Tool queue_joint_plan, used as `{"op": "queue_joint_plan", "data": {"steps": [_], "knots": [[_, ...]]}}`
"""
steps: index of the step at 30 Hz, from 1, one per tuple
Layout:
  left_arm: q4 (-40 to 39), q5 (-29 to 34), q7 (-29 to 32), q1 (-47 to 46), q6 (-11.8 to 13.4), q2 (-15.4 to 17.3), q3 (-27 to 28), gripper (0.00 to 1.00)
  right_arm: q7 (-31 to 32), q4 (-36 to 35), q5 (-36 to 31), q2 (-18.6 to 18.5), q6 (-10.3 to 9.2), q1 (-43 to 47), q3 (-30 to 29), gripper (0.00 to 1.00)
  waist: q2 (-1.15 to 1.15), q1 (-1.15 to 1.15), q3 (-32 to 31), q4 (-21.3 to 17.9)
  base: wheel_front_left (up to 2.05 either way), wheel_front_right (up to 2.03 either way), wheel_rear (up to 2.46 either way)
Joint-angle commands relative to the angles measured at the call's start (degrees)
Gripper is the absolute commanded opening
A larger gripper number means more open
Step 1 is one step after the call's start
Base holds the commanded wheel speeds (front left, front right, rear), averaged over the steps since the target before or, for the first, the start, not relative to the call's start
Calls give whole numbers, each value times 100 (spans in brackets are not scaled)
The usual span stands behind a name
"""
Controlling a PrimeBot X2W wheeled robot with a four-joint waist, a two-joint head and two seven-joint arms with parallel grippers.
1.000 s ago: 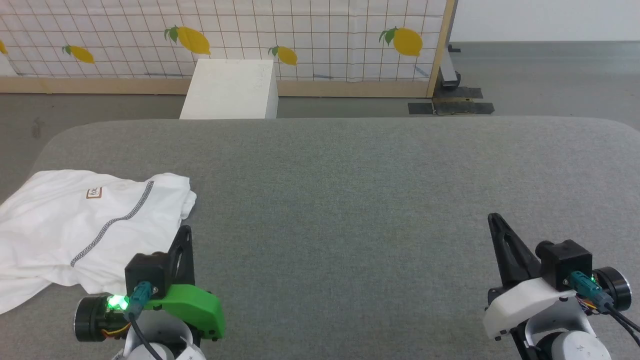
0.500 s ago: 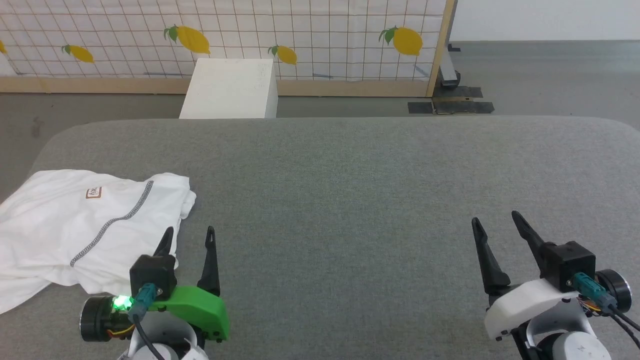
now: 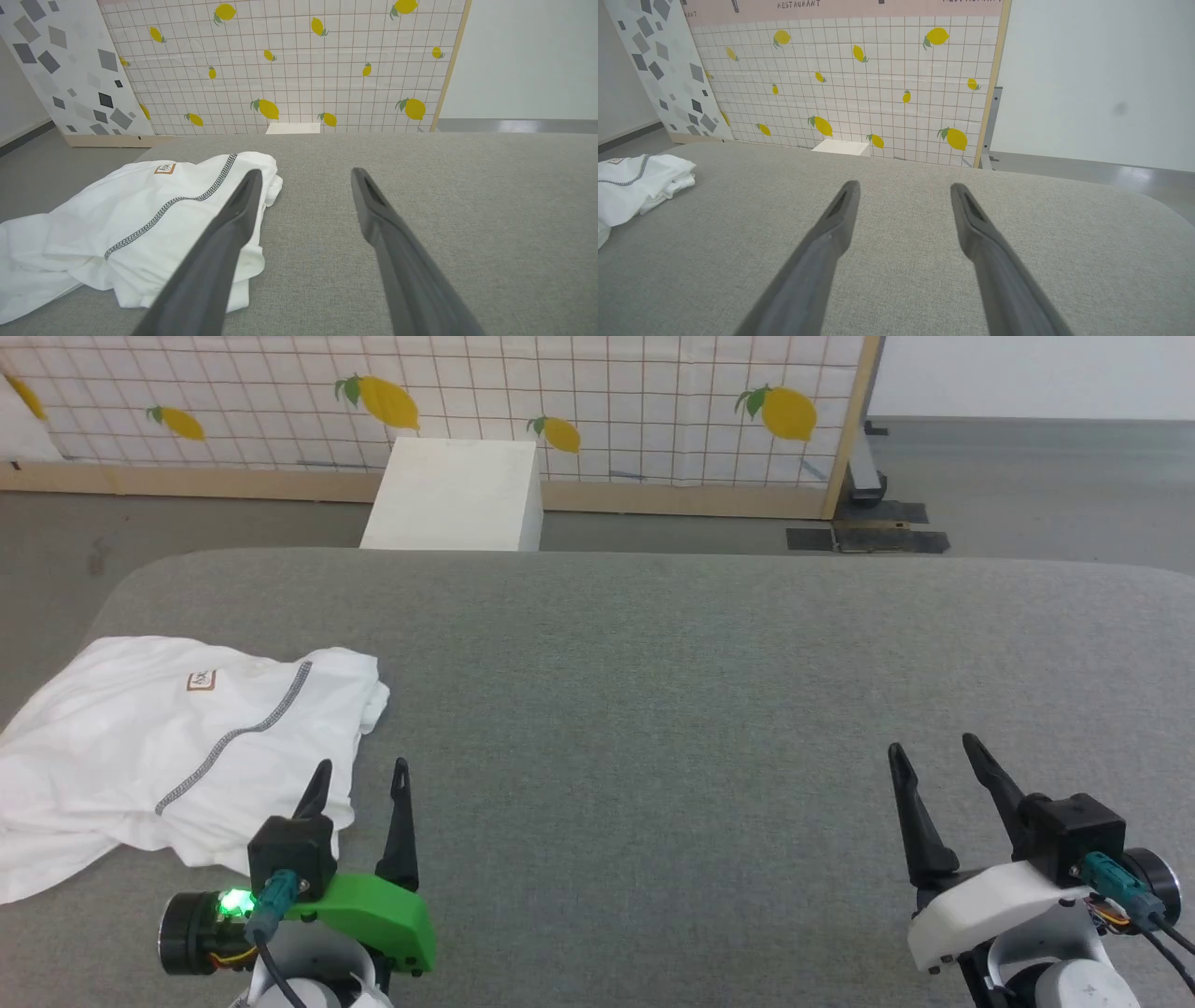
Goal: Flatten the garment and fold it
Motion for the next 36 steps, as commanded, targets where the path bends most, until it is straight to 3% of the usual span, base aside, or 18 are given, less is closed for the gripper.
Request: {"op": "queue_joint_plan", "data": {"steps": [1,36], "knots": [[34,-66,-59,-55,60,-6,-13,100,-64,30,59,1,-2,94,-11,100,0,0,1,64,0,0,0],[234,-357,-471,-61,294,-14,-85,100,-478,379,449,1,-4,141,87,100,0,0,36,1129,0,0,0]]}}
